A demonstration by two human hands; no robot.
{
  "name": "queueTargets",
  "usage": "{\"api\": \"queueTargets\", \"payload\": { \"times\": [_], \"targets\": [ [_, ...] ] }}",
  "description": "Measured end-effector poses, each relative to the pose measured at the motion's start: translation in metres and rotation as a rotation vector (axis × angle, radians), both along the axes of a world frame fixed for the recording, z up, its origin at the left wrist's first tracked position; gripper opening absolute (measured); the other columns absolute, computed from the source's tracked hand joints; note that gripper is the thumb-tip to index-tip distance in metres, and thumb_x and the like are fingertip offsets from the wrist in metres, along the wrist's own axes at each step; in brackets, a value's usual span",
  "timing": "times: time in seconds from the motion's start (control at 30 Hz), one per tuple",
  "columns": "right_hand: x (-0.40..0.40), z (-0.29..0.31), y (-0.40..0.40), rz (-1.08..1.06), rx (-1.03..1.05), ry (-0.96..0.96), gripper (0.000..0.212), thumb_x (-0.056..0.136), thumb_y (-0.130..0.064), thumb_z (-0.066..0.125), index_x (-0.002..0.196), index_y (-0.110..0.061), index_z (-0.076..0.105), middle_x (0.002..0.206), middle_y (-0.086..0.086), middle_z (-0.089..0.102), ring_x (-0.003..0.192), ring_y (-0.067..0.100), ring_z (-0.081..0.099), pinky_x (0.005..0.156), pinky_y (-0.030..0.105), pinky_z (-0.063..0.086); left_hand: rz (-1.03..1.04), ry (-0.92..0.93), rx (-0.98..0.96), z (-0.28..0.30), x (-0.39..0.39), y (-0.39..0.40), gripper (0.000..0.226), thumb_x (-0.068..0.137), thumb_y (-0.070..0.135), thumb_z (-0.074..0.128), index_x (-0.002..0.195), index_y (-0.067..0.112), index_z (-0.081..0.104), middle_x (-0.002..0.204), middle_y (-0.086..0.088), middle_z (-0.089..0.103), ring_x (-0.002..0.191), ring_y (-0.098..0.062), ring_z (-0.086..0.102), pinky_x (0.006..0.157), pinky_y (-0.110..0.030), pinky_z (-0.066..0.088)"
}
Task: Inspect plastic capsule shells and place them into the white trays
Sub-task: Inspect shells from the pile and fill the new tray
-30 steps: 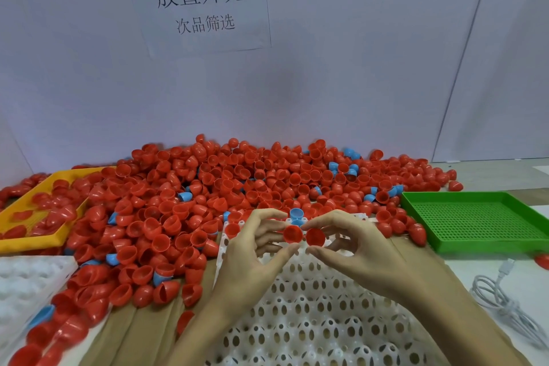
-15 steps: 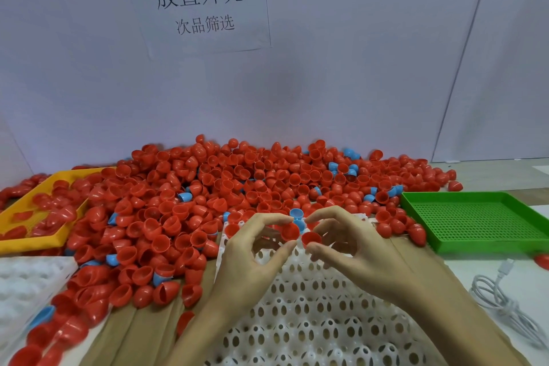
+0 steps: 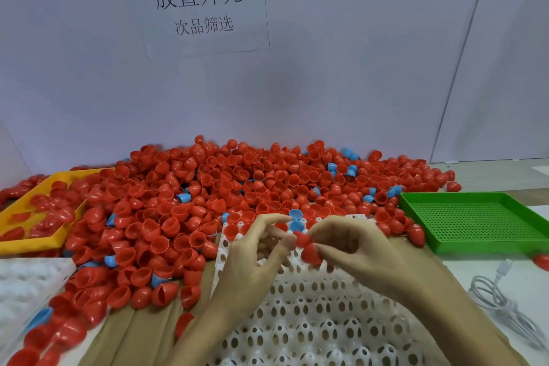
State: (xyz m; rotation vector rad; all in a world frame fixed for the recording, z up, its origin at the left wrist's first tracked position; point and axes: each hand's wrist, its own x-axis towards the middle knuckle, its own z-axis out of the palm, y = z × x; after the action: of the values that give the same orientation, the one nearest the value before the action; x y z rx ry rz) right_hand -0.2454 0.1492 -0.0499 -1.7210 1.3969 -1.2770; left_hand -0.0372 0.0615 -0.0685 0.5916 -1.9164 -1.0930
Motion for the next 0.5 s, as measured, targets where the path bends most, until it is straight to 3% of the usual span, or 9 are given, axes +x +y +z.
{"api": "queueTargets", "payload": {
  "times": [0.07,0.13,0.23,0.43,0.5],
  "targets": [
    [-0.016,0.002,-0.002,-0.162,-0.021,0.055,0.021,0.094,-0.005,0.071,0.105,-0.022,0.075,0.096,-0.004,0.08,0.084,0.017,0.078,0.071,0.024,0.062,0.027,-0.05,-0.044,-0.002,0.0,-0.001,0.022,0.101,0.052,0.063,0.119,0.039,0.067,0.102,0.015,0.072,0.093,-0.012,0.072,0.08,-0.03,0.061],
    [-0.036,0.002,-0.003,-0.38,-0.069,0.177,0.027,0.092,-0.001,0.072,0.103,-0.026,0.075,0.089,-0.009,0.078,0.084,0.009,0.075,0.074,0.021,0.061,0.03,-0.088,-0.092,-0.003,-0.001,-0.002,0.018,0.102,0.046,0.061,0.112,0.034,0.07,0.104,0.016,0.071,0.101,-0.01,0.069,0.085,-0.021,0.056],
    [-0.061,-0.004,-0.002,-0.612,-0.142,0.32,0.024,0.093,-0.001,0.074,0.108,-0.019,0.078,0.095,-0.014,0.076,0.088,0.001,0.072,0.08,0.02,0.06,0.0,-0.159,-0.129,-0.006,-0.003,-0.003,0.021,0.101,0.047,0.06,0.102,0.03,0.072,0.102,0.015,0.068,0.102,-0.014,0.067,0.087,-0.017,0.05],
    [-0.077,-0.022,-0.014,-0.676,-0.088,0.478,0.023,0.095,0.001,0.071,0.109,-0.016,0.079,0.104,-0.003,0.071,0.092,0.003,0.064,0.088,0.024,0.058,-0.097,-0.219,-0.156,-0.009,-0.002,-0.002,0.033,0.095,0.067,0.058,0.09,0.038,0.072,0.101,0.016,0.066,0.104,-0.015,0.063,0.084,-0.02,0.052],
    [-0.078,-0.026,-0.018,-0.656,-0.057,0.492,0.022,0.096,-0.002,0.071,0.11,-0.018,0.079,0.103,-0.006,0.067,0.09,0.001,0.062,0.085,0.016,0.055,-0.104,-0.218,-0.149,-0.008,-0.002,-0.001,0.033,0.095,0.066,0.06,0.089,0.036,0.073,0.099,0.016,0.065,0.103,-0.015,0.063,0.084,-0.02,0.051]
  ]
}}
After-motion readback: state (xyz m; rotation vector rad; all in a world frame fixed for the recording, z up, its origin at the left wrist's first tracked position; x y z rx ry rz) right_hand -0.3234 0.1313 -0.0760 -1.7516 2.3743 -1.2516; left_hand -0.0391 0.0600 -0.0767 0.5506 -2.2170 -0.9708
